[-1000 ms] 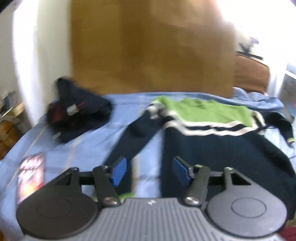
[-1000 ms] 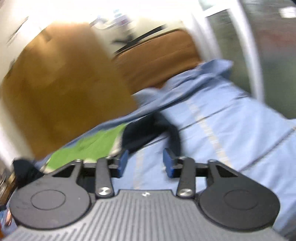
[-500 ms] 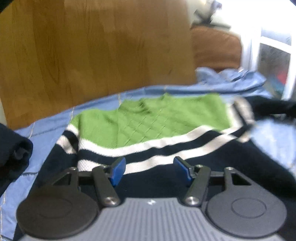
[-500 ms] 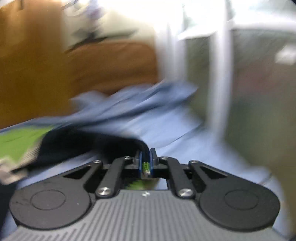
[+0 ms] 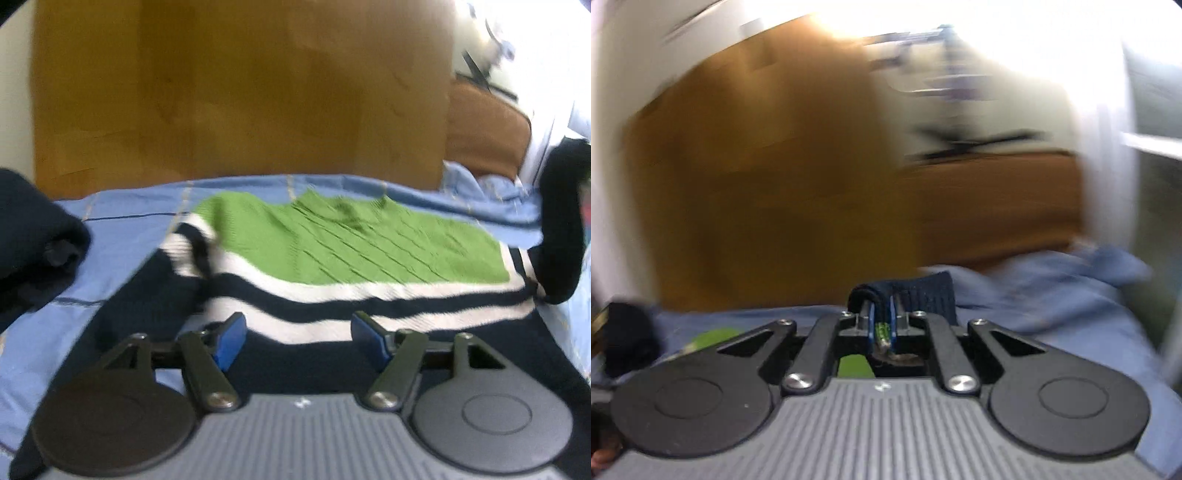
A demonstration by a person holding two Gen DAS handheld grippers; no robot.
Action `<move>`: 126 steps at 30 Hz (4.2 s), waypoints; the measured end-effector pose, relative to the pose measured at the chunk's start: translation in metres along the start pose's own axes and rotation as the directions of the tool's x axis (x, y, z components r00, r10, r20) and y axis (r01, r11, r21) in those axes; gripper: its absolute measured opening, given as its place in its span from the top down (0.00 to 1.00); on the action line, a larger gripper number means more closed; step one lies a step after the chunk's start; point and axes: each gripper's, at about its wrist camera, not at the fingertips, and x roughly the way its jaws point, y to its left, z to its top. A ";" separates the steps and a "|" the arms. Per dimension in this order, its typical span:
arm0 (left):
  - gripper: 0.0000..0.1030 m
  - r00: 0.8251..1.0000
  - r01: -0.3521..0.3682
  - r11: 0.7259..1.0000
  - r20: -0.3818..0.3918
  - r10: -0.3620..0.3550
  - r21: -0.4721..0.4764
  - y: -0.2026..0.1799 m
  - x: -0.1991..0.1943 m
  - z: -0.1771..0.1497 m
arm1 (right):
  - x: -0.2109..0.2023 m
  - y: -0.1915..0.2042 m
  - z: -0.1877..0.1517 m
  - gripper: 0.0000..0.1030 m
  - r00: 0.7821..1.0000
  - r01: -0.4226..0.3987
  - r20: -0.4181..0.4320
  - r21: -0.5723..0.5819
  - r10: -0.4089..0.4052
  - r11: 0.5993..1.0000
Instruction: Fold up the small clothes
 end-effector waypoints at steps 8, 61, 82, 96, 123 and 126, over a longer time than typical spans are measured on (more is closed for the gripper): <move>0.29 0.999 -0.041 0.997 0.031 0.043 -0.059 0.036 -0.017 0.000 | 0.130 0.120 -0.017 0.48 0.939 -0.300 -0.240 -0.214 0.247 0.930; 0.18 0.968 -0.248 0.945 -0.086 0.235 -0.212 0.131 -0.107 -0.106 | 0.114 0.195 -0.103 0.29 0.911 -0.175 -0.400 -0.153 0.101 0.972; 0.59 0.955 -0.293 0.935 -0.101 0.277 -0.200 0.122 -0.097 -0.092 | 0.122 0.191 -0.107 0.27 0.912 -0.197 -0.392 -0.166 0.119 0.966; 0.90 0.944 -0.328 0.926 -0.083 0.318 -0.184 0.124 -0.099 -0.086 | 0.123 0.186 -0.107 0.27 0.911 -0.200 -0.391 -0.151 0.127 0.968; 0.91 0.896 -0.395 0.907 0.158 0.415 -0.145 0.116 -0.133 -0.022 | 0.075 0.221 -0.112 0.27 0.914 -0.398 -0.233 -0.358 0.332 0.845; 0.91 0.896 -0.362 0.927 0.239 0.374 -0.094 0.098 -0.141 -0.003 | 0.064 0.257 -0.116 0.20 0.904 -0.427 -0.206 -0.510 0.376 0.747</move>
